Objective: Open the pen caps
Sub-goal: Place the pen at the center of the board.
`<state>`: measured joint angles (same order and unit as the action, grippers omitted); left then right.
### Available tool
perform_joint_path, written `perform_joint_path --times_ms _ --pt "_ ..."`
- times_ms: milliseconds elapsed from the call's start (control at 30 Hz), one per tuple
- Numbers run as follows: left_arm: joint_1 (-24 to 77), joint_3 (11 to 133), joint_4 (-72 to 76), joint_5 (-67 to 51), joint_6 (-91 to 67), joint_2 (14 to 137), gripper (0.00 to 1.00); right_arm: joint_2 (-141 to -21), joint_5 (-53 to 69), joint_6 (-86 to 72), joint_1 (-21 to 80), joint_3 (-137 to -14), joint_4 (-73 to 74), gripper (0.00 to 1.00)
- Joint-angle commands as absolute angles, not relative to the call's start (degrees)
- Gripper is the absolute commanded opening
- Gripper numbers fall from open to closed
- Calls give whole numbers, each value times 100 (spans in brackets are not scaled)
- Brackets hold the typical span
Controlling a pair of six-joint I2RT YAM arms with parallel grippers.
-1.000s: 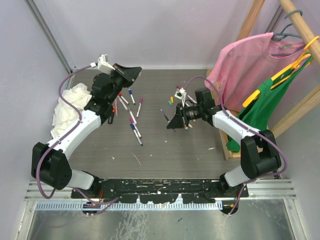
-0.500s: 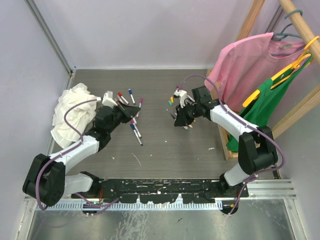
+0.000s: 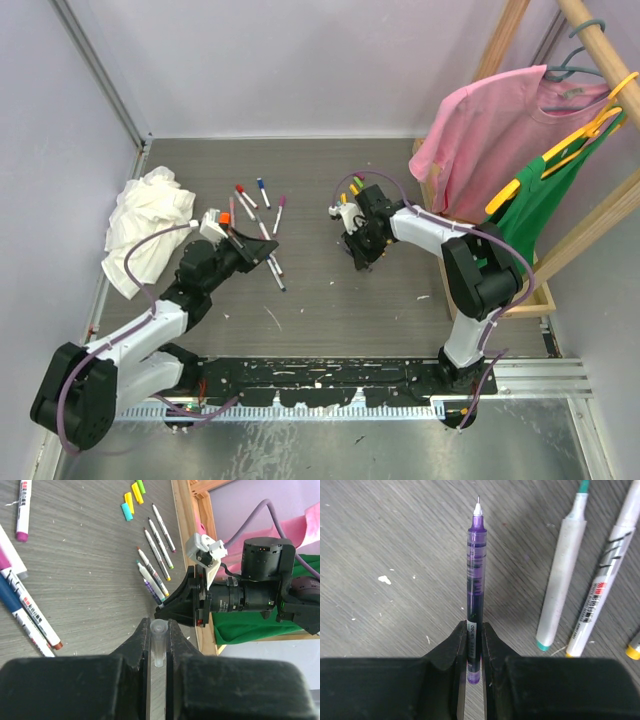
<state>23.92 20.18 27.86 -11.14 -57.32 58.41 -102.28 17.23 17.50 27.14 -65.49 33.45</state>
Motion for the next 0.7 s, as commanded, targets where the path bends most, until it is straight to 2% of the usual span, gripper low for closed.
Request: perform_joint_path --times_ms 0,667 --pt "2374 1934 3084 -1089 -5835 5543 0 -10195 1202 1721 2757 -6792 3279 8" --pt "2373 1802 2830 -1054 -5935 5179 0 -10573 887 1661 2760 -6889 3285 26"
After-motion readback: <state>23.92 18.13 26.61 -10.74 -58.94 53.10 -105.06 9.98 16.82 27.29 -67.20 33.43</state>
